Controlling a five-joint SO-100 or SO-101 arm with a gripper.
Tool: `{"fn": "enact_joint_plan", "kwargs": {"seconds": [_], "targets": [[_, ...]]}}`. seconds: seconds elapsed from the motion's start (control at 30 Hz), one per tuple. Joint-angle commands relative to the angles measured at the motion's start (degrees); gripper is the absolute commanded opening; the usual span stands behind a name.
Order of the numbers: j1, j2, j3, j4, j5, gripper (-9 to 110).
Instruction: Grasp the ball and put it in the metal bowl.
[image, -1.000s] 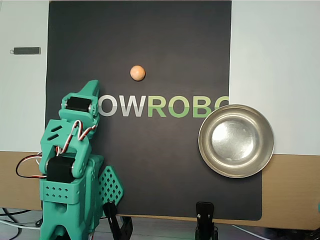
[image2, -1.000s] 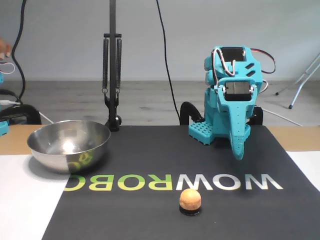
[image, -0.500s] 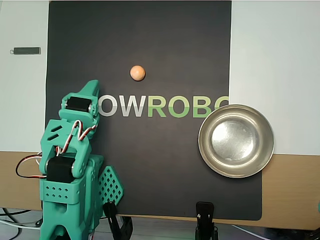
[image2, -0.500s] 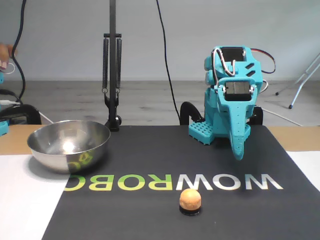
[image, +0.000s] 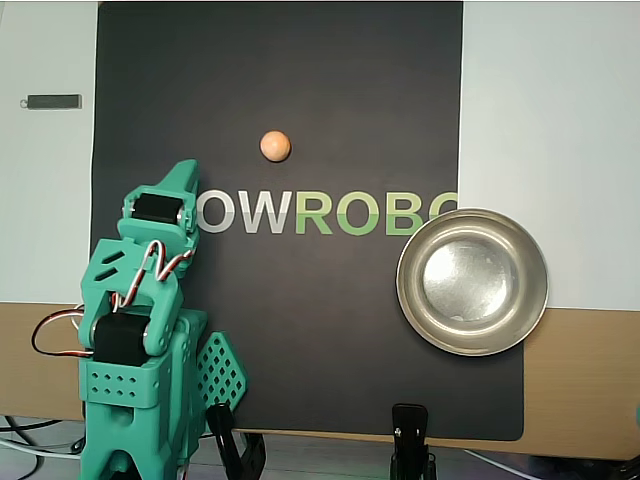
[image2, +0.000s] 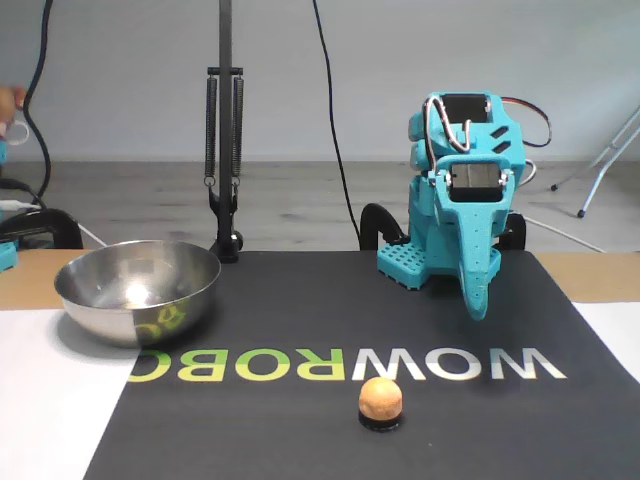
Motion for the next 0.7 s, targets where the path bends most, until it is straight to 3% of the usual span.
{"fn": "enact_joint_plan", "kwargs": {"seconds": [0.0, 0.67], "targets": [[-0.35, -1.85, -0.18, -0.53, -0.18, 0], [2.46, -52.91, -42.45, 4.04, -0.09, 0]]}}
